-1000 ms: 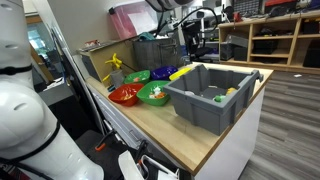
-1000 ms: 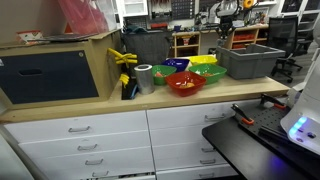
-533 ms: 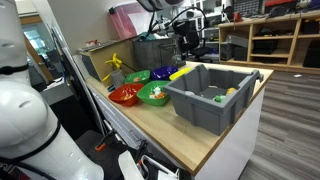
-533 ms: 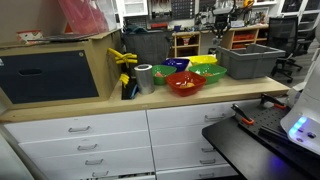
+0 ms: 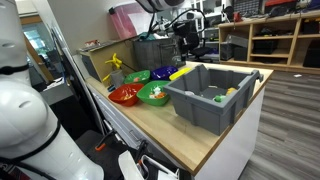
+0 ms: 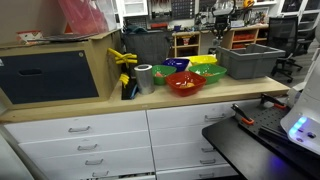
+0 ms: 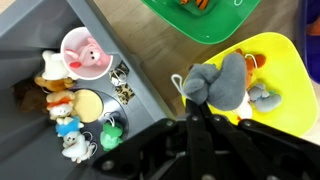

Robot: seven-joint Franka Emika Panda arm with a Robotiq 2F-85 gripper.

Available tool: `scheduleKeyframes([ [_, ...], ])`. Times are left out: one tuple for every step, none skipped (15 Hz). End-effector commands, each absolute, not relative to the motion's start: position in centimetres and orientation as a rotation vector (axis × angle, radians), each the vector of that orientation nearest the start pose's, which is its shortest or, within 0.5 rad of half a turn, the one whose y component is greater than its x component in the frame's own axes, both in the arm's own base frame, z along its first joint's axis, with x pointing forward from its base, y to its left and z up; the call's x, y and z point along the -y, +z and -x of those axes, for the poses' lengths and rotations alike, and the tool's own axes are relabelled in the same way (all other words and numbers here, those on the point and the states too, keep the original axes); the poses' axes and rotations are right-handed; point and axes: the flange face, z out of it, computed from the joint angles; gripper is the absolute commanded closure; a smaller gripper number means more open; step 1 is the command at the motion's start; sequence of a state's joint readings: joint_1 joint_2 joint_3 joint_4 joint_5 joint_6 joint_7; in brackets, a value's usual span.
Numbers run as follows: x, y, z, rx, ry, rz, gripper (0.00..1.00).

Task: Pick up the object in the gray container and put it in the blue bowl

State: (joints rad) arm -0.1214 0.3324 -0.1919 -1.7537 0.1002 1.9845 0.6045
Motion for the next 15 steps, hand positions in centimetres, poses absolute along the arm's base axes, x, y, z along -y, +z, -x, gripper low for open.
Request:
scheduleKeyframes([
  [15.2, 36.2, -61.2, -1.325, 0.142, 2.8, 0.99],
  [13.8, 35.5, -61.6, -1.289, 0.146, 2.805, 0.99],
  [12.4, 34.8, -62.0, -1.249, 0.153, 2.812, 0.99],
  [11.0, 34.0, -62.4, -1.213, 0.156, 2.819, 0.99],
  [9.4, 33.1, -62.9, -1.181, 0.161, 2.818, 0.99],
  [7.8, 32.1, -63.3, -1.151, 0.166, 2.82, 0.99],
  [6.5, 31.3, -63.7, -1.122, 0.167, 2.819, 0.99],
  [5.0, 30.6, -64.3, -1.09, 0.159, 2.829, 0.99],
  [3.9, 29.9, -64.7, -1.065, 0.145, 2.833, 0.99],
  [2.9, 29.3, -65.3, -1.037, 0.123, 2.844, 0.99],
  [2.1, 28.9, -65.8, -1.013, 0.098, 2.854, 0.99],
  [1.4, 28.6, -66.4, -0.992, 0.07, 2.859, 0.99],
  [0.8, 28.4, -67.0, -0.973, 0.043, 2.86, 0.99],
  [0.1, 28.6, -67.6, -0.952, 0.003, 2.855, 0.99],
  [-0.5, 28.7, -68.1, -0.934, -0.031, 2.852, 0.99],
])
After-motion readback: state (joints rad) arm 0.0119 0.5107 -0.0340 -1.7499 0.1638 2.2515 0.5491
